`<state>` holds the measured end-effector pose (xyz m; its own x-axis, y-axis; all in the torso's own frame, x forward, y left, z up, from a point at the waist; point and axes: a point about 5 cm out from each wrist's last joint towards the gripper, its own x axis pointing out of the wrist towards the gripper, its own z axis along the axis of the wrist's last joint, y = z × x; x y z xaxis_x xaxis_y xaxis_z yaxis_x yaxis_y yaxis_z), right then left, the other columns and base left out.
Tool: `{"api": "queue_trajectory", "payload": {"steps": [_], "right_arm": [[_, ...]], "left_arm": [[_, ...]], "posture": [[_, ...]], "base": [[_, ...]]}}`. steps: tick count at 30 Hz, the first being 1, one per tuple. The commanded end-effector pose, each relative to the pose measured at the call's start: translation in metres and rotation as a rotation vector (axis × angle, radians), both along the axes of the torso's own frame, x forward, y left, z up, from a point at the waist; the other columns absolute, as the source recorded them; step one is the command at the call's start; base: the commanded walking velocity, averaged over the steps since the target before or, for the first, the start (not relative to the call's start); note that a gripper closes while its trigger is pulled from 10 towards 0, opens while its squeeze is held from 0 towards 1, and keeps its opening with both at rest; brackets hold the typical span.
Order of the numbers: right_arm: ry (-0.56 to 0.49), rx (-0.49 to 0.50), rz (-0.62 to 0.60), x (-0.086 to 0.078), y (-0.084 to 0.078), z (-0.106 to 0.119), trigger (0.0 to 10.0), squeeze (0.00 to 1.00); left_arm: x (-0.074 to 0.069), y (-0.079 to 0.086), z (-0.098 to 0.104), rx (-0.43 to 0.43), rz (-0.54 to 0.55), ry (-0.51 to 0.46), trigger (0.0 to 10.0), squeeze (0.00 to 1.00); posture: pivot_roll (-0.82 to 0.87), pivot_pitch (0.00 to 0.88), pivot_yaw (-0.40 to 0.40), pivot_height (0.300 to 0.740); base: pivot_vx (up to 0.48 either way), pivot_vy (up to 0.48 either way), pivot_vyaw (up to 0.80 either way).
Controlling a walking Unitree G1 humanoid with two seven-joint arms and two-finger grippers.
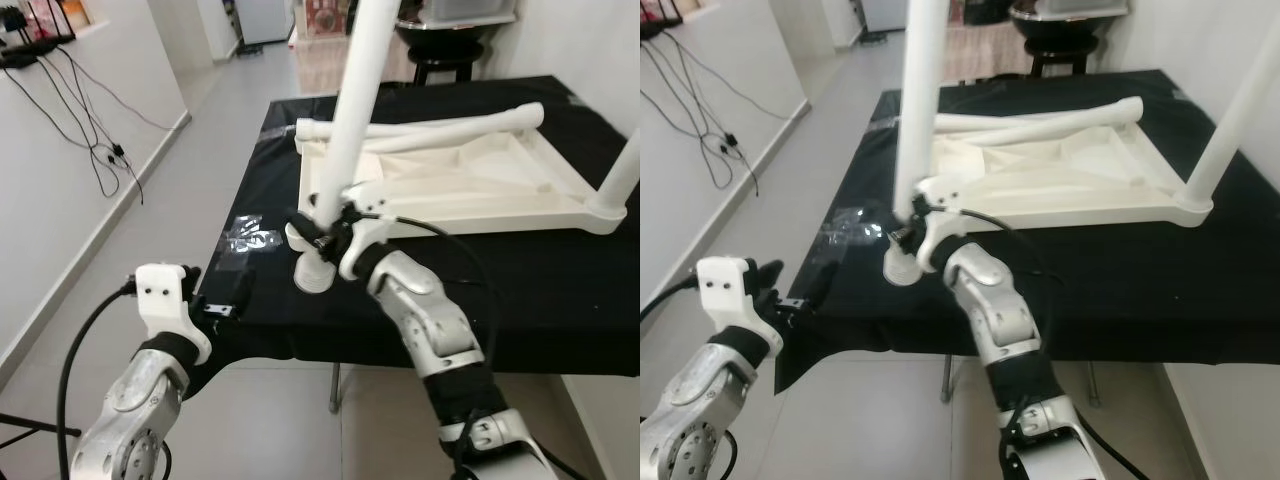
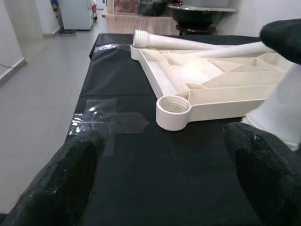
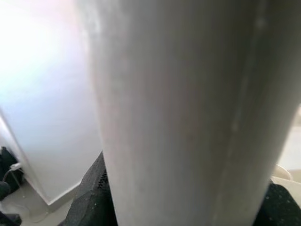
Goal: Building children table
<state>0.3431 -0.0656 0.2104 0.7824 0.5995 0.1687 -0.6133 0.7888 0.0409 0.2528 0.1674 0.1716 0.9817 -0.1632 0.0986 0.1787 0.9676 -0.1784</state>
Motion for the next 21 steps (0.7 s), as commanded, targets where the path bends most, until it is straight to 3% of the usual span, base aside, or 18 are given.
{"api": "queue_trajectory", "payload": {"steps": [1, 9, 11, 17, 21], "right_arm": [[-0.001, 0.011, 0.025, -0.0027, 0.007, 0.0024, 10.0, 0.0], [0.024, 0.014, 0.006, -0.0019, 0.0073, -0.0008, 10.0, 0.0], [0.023, 0.024, 0.009, -0.0015, 0.0074, 0.0007, 10.0, 0.0], [0.002, 0.029, 0.014, -0.0016, 0.0082, 0.0043, 10.0, 0.0], [-0.015, -0.03, 0.044, -0.0037, 0.0097, 0.0022, 10.0, 0.0]], "left_arm": [[-0.0009, 0.0026, -0.0029, -0.002, 0.005, 0.009, 10.0, 0.0], [0.0008, 0.002, -0.0031, 0.003, -0.011, 0.007, 10.0, 0.0], [0.0013, 0.0006, -0.0016, -0.002, -0.026, -0.004, 10.0, 0.0], [0.002, 0.0, -0.0001, 0.0, -0.038, -0.012, 10.0, 0.0], [0.0025, -0.0002, 0.0003, 0.002, -0.041, -0.015, 10.0, 0.0]], "posture": [[-0.08, 0.091, 0.054, 0.74], [-0.08, 0.086, 0.058, 0.74], [-0.08, 0.085, 0.058, 0.74], [-0.08, 0.089, 0.059, 0.74], [-0.08, 0.091, 0.057, 0.74]], "base": [[0.0, 0.0, 0.0], [0.0, 0.0, 0.0], [0.0, 0.0, -0.8], [0.29, 0.0, 0.0], [0.327, 0.0, 0.8]]}}
